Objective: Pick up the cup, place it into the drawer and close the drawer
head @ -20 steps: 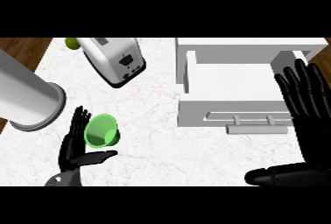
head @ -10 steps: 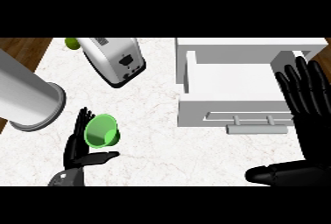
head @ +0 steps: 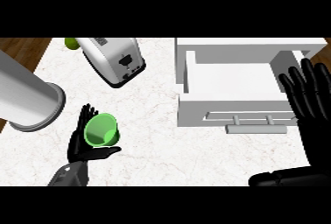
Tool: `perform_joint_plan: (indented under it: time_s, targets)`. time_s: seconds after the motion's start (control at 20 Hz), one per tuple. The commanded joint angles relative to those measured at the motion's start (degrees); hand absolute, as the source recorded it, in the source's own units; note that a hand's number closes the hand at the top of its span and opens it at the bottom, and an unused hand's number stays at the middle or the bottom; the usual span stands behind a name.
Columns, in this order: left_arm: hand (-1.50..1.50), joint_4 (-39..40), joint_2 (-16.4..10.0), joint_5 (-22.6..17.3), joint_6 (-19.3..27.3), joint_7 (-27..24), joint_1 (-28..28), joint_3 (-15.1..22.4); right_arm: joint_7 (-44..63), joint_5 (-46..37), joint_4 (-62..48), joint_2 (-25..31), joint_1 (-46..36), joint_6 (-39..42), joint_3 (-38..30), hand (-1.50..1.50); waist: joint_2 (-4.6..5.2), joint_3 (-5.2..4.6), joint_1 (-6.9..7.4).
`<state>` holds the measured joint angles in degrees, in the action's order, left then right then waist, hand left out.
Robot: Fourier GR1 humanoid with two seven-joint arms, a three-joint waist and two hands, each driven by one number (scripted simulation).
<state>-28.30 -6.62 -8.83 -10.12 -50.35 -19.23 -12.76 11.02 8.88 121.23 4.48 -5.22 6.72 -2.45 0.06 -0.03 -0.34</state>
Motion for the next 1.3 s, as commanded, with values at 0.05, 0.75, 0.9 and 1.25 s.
perform_joint_plan:
  time_s: [0.05,0.75,0.9,1.25]
  targets:
    - [-1.50,3.83,0.82,-0.27,-3.20,-1.93,-1.36,0.44,0.32,1.95,-3.10,1.69,-2.69,0.98,-2.84,-1.50,0.02,0.00,0.08]
    - [1.50,6.03,0.70,-0.93,-13.09,-10.06,-2.19,1.03,-1.35,-1.36,-2.15,0.06,-0.73,0.53,0.53,-1.50,0.08,-0.03,-0.06]
    - [1.50,6.74,0.42,0.14,-8.66,-10.85,-5.45,0.93,2.62,1.85,-4.50,2.46,-6.50,0.50,-2.71,-1.50,0.22,-0.06,-0.16]
    - [1.50,1.63,-0.53,-3.27,-5.68,-11.51,0.01,-2.01,-1.05,2.43,-0.83,1.06,1.60,2.28,-2.07,-1.50,-0.05,0.02,0.17]
